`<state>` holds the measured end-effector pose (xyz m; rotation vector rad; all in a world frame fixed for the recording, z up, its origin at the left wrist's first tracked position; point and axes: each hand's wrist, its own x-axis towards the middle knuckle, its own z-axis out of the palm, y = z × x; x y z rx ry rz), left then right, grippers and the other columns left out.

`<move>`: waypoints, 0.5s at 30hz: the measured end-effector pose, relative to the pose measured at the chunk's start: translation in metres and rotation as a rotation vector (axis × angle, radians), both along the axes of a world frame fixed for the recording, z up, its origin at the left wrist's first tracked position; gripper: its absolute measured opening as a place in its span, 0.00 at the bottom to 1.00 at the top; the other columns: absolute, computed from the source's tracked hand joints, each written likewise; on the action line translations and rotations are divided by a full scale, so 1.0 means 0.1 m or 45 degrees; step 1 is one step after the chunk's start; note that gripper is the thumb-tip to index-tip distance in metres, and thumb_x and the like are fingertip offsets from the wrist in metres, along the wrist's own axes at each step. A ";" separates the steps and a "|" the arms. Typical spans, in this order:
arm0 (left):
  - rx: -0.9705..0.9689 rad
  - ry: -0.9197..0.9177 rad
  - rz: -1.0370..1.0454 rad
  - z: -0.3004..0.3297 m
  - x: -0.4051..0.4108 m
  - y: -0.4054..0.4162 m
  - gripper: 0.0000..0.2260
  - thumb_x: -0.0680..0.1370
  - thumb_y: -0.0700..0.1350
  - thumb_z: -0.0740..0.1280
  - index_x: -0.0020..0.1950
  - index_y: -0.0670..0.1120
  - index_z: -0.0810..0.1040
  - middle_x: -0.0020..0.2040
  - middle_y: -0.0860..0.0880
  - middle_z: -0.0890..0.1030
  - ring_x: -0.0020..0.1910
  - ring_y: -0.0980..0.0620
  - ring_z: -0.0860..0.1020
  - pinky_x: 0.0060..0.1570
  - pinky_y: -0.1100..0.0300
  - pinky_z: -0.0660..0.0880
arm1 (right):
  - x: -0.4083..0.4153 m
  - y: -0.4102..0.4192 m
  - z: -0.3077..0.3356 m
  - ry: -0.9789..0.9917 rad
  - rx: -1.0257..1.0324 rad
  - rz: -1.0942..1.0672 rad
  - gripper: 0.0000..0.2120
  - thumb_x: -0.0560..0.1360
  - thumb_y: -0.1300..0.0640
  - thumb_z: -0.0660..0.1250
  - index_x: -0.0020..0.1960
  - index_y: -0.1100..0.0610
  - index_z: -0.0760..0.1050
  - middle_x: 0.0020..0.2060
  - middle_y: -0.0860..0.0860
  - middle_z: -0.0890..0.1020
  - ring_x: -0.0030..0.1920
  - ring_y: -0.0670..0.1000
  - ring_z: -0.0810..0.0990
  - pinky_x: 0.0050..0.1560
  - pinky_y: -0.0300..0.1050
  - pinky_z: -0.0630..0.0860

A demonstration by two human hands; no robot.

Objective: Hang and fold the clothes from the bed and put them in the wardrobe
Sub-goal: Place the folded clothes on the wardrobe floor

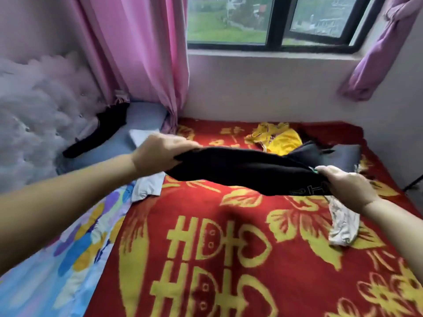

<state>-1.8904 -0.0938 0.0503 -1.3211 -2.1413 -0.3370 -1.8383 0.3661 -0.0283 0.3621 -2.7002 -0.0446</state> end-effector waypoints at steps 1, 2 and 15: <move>-0.166 -0.040 -0.064 -0.47 0.17 -0.06 0.11 0.75 0.43 0.63 0.50 0.44 0.84 0.36 0.48 0.82 0.30 0.49 0.79 0.26 0.60 0.74 | 0.10 -0.05 -0.34 -0.107 0.098 0.030 0.23 0.63 0.70 0.76 0.57 0.62 0.78 0.42 0.58 0.82 0.25 0.61 0.79 0.20 0.52 0.74; -0.368 -0.142 -0.112 -0.95 0.37 -0.11 0.11 0.74 0.42 0.63 0.51 0.46 0.83 0.33 0.50 0.79 0.27 0.50 0.77 0.23 0.60 0.71 | 0.21 -0.15 -0.68 -0.346 0.226 0.024 0.23 0.67 0.67 0.73 0.61 0.59 0.76 0.46 0.55 0.81 0.31 0.59 0.82 0.25 0.50 0.76; -1.243 -1.312 0.211 -4.13 1.82 0.84 0.14 0.81 0.46 0.54 0.65 0.47 0.69 0.58 0.45 0.74 0.58 0.43 0.72 0.51 0.48 0.70 | 1.35 -0.18 -3.52 -1.661 -0.107 -0.352 0.12 0.79 0.57 0.57 0.55 0.56 0.77 0.56 0.54 0.81 0.58 0.54 0.78 0.54 0.44 0.71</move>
